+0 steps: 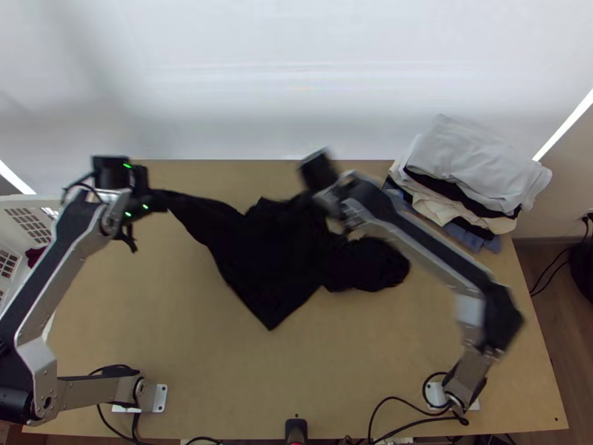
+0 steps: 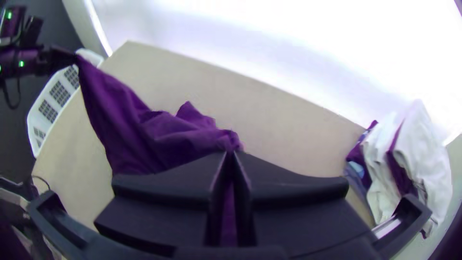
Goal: Fold the t-shirt
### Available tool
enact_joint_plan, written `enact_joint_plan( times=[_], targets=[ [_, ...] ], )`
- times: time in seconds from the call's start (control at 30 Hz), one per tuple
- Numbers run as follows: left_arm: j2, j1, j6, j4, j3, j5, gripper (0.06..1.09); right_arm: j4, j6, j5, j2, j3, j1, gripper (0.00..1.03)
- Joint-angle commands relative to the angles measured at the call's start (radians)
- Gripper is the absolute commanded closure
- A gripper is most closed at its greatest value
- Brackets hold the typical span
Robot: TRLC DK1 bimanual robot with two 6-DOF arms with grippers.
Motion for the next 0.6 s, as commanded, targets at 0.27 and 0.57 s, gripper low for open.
enact_joint_plan(
  times=[0.27,0.57],
  targets=[
    [-0.018,0.107,0.0,-0.015,0.323,-0.036,1.05,0.181,0.071,0.017,-0.238,-0.06,-0.281,1.0],
    [-0.038,0.121,0.001,-0.009,0.582,-0.053,1.05,0.282,0.033,0.118,-0.206,0.221,-0.381,1.0]
  ],
)
